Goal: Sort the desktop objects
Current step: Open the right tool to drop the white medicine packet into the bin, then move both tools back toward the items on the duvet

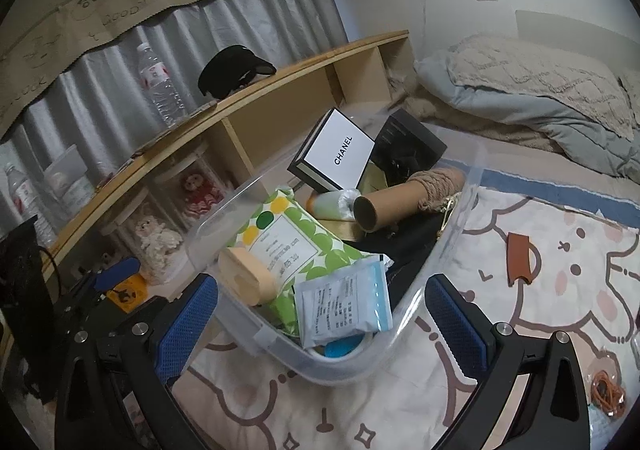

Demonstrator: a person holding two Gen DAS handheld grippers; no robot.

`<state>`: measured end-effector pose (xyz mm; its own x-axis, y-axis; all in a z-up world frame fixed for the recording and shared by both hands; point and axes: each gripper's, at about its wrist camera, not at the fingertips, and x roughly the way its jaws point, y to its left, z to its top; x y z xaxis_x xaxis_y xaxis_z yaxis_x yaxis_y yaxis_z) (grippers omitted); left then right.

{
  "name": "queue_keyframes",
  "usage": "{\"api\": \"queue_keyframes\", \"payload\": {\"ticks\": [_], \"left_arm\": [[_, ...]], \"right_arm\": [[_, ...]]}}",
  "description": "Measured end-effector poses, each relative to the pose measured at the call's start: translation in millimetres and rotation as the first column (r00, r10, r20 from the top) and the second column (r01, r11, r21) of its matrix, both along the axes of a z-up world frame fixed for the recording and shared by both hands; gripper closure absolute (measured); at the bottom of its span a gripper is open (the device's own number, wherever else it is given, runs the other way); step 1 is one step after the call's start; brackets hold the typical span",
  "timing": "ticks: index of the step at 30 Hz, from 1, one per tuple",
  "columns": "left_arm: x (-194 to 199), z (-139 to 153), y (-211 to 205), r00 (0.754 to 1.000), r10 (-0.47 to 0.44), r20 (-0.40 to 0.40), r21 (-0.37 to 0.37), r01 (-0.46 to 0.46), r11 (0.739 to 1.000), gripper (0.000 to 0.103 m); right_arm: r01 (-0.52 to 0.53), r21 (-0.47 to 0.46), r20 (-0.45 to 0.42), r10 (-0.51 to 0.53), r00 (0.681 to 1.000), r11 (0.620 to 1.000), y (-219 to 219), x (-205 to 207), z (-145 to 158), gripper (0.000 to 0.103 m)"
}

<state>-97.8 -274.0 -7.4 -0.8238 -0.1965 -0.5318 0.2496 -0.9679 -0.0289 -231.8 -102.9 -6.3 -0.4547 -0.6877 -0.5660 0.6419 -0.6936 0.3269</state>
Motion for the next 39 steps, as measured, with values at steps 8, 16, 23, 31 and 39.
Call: {"api": "queue_keyframes", "payload": {"ticks": [8, 16, 23, 31, 39], "left_arm": [[4.9, 1.2, 15.9, 1.0, 0.006, -0.009, 0.016, -0.005, 1.0, 0.0], [8.9, 4.3, 38.3, 0.999, -0.021, -0.032, 0.028, 0.022, 0.999, 0.0], [11.1, 10.6, 60.3, 0.997, -0.049, -0.058, 0.027, 0.051, 0.998, 0.0], [10.8, 14.1, 91.0, 0.993, -0.091, -0.073, 0.01, 0.092, 0.996, 0.0], [6.6, 10.0, 125.2, 0.987, -0.131, -0.092, -0.002, 0.131, 0.991, 0.0]], "right_arm": [[0.03, 0.021, -0.082, -0.028, 0.996, 0.999, 28.1, 20.9, 2.2, 0.0], [0.096, 0.025, -0.153, -0.091, 0.984, 0.995, 61.3, 38.9, 3.7, 0.0], [0.152, 0.019, -0.192, -0.146, 0.971, 0.988, 93.4, 51.0, 5.3, 0.0], [0.237, 0.031, -0.223, -0.225, 0.949, 0.971, 139.1, 64.2, 4.0, 0.0], [0.342, 0.039, -0.235, -0.324, 0.917, 0.939, 191.6, 73.3, -2.0, 0.0]]}}
